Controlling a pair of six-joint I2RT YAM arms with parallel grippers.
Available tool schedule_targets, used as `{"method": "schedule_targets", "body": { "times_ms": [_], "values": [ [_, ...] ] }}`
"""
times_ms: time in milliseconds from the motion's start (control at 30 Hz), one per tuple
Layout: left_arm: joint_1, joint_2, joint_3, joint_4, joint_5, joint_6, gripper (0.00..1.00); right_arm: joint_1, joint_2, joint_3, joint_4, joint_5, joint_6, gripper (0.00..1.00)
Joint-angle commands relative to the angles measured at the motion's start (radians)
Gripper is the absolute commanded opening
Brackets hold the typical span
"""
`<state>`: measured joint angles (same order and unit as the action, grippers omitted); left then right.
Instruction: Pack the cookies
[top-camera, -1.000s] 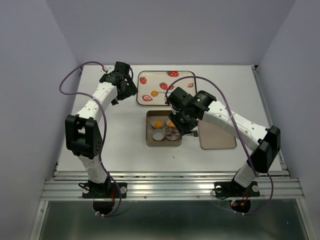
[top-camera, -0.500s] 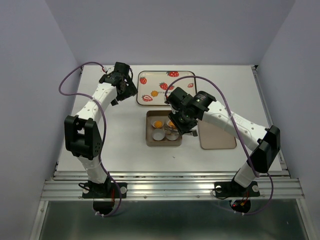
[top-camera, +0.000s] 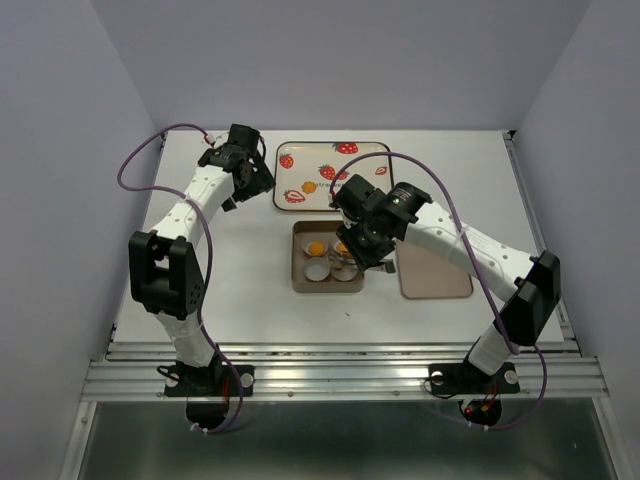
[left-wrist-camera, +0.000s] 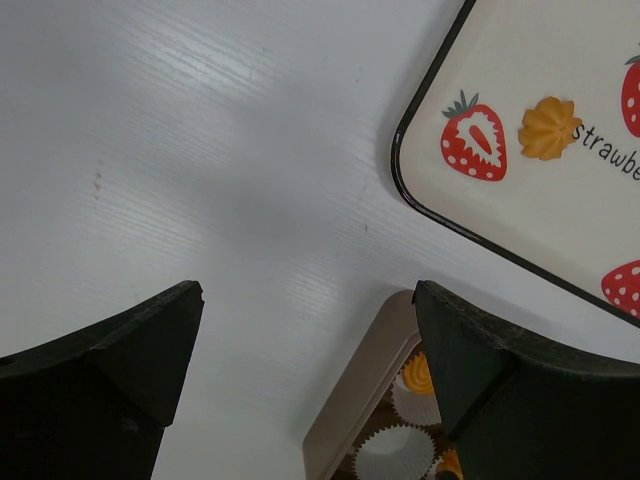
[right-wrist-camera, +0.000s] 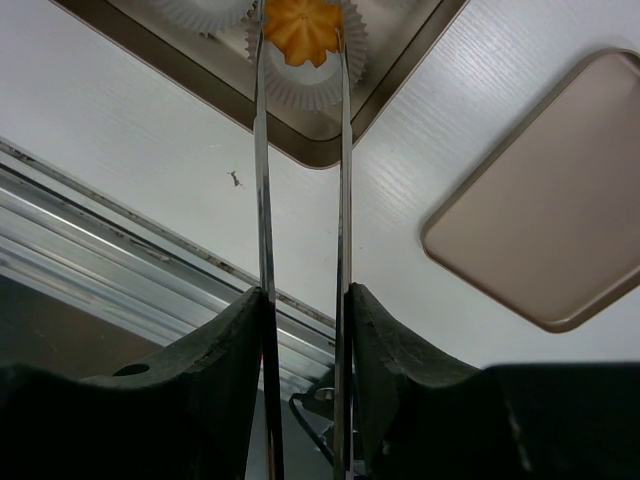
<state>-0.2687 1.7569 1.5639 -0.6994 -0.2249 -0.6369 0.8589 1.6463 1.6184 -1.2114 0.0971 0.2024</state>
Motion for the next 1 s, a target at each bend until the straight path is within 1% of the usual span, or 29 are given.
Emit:
{"method": "schedule_targets", "body": {
  "times_ms": [0,567,967],
  "values": [
    [-0.003,-0.042,0.002,0.0,-0.014,0.011,0.99,0.008,-0.013,-0.008,0.024,0.003,0.005,0.43],
    [-0.003,-0.045,-0.008,0.0,-0.011,0.011,0.99,0.008,-0.026,-0.045,0.055,0.012,0.009,0.44],
    [-0.004,-0.042,-0.002,-0.003,-0.01,0.011,0.99,0.008,-0.025,-0.04,0.059,0.023,0.005,0.49]
  ]
}}
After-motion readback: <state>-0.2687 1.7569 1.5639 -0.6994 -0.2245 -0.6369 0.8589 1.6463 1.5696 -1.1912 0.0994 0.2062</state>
